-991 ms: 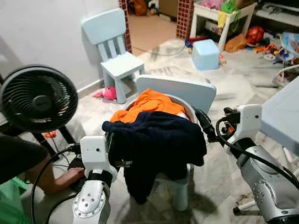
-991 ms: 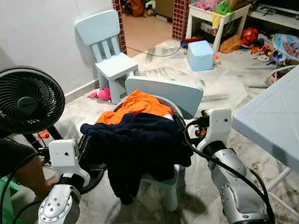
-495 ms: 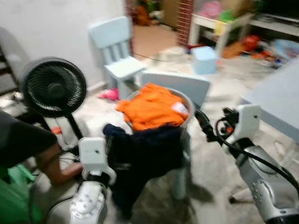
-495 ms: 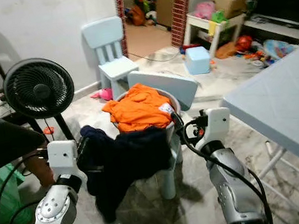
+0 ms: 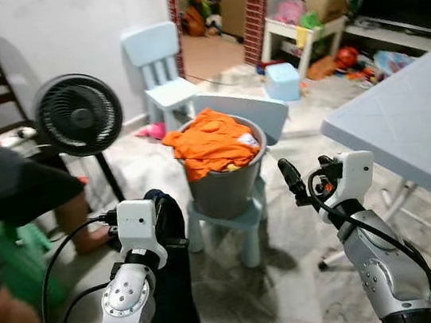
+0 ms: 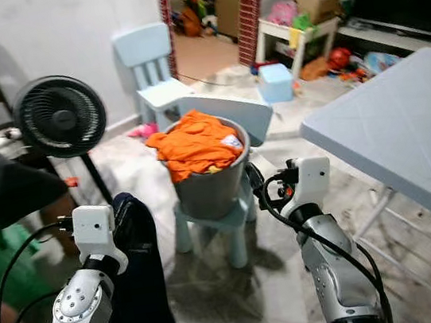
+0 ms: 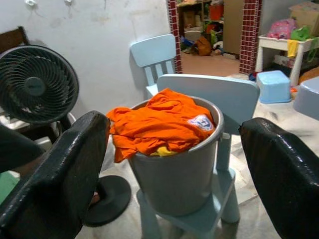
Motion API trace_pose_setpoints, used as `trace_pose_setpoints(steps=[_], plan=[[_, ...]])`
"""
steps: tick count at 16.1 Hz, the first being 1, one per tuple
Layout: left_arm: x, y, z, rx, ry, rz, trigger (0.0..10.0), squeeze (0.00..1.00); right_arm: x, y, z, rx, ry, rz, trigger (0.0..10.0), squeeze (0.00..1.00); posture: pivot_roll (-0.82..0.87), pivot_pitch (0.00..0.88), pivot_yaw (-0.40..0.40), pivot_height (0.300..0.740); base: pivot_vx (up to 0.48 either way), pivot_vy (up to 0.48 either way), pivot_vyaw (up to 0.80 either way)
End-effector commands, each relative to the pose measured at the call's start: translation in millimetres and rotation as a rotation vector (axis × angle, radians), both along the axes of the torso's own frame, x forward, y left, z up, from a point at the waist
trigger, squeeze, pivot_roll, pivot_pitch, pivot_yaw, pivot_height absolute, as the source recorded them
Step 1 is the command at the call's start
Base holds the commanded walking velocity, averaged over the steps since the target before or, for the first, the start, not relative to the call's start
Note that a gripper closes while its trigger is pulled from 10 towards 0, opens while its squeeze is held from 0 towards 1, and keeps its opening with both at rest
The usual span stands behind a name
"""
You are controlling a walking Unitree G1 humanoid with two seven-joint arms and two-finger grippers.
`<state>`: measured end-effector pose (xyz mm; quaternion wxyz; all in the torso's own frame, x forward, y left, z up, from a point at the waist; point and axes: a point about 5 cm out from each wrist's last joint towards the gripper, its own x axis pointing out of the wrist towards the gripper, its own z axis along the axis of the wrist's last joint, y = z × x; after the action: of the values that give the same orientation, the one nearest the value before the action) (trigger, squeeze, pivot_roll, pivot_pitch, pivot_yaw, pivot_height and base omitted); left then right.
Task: Hang hanger
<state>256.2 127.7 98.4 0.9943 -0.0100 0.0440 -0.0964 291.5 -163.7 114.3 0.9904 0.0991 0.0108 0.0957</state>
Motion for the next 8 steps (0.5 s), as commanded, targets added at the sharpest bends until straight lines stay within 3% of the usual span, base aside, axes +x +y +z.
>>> trace_pose_setpoints(steps=[1, 3, 7, 8], plan=[[1.4, -6.4, 6.0, -0.027, -0.018, -0.032, 10.0, 0.00, 0.8, -5.5, 2.9, -0.004, -0.008, -0.013, 10.0, 0.00, -0.05, 0.000, -0.021, 0.740, 0.000, 0.000, 0.00], [1.8, -5.2, 5.9, -0.061, 0.001, -0.033, 10.0, 0.00, 1.1, -5.6, 3.3, -0.001, -0.008, -0.015, 10.0, 0.00, -0.05, 0.000, -0.022, 0.740, 0.000, 0.000, 0.00], [5.5, -3.2, 9.9, -0.048, -0.016, -0.013, 10.0, 0.00, 3.0, 1.3, 6.0, 0.014, -0.008, 0.000, 10.0, 0.00, -0.06, 0.000, -0.028, 0.740, 0.000, 0.000, 0.00], [4.3, -5.0, 6.8, -0.052, -0.007, -0.016, 10.0, 0.00, 4.6, 4.5, 5.6, 0.016, -0.004, 0.007, 10.0, 0.00, -0.07, 0.000, -0.026, 0.740, 0.000, 0.285, -0.44]])
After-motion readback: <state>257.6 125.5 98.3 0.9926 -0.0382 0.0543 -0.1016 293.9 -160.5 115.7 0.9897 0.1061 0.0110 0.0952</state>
